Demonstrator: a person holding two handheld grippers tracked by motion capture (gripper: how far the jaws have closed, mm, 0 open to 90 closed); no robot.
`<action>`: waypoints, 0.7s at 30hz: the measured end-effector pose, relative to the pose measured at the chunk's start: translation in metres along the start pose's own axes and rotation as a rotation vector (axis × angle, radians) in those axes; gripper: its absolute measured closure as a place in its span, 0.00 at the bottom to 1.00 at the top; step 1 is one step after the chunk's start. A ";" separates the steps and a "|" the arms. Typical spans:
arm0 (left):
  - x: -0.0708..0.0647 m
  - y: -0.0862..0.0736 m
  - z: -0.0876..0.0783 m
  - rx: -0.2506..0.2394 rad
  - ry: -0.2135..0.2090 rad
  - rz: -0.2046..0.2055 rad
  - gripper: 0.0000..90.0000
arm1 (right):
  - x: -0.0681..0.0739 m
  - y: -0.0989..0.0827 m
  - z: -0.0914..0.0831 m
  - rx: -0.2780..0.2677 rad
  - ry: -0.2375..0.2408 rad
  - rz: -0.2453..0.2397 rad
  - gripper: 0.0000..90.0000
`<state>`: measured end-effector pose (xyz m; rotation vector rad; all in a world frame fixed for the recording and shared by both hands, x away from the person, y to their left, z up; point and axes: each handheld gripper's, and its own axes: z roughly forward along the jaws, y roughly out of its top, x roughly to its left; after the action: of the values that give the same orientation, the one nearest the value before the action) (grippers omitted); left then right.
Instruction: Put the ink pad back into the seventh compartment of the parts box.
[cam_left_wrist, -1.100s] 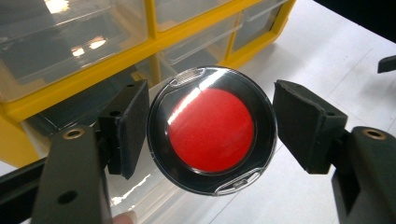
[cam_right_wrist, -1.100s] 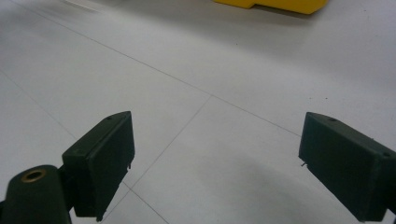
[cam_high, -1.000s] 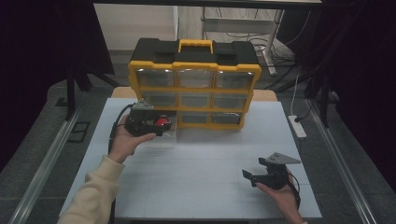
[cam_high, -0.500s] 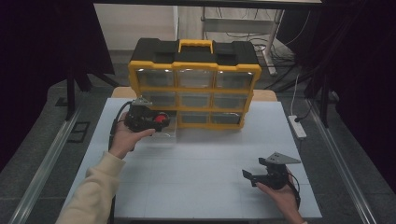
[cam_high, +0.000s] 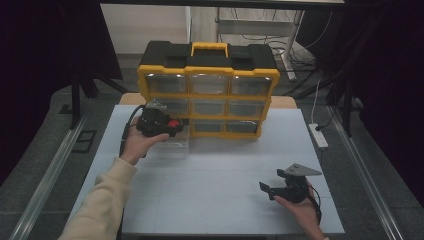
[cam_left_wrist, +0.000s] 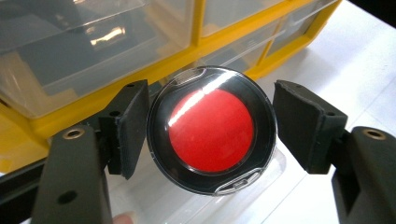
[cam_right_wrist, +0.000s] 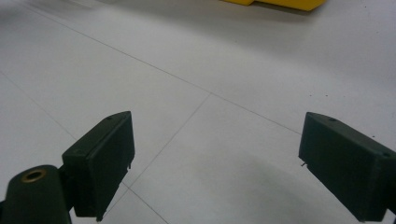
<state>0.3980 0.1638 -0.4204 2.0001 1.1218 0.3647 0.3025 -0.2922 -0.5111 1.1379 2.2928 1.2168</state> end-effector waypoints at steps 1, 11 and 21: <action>0.001 0.000 0.001 0.005 0.001 -0.002 0.34 | 0.000 0.000 0.000 0.000 0.000 0.000 0.12; 0.007 -0.002 0.008 0.044 0.018 0.007 0.34 | 0.001 0.000 0.001 0.004 -0.002 -0.002 0.12; 0.007 -0.005 0.015 0.074 0.018 0.011 0.34 | 0.000 0.000 0.000 0.004 -0.001 -0.002 0.12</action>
<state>0.4077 0.1632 -0.4347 2.0720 1.1510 0.3526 0.3027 -0.2919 -0.5112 1.1374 2.2963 1.2116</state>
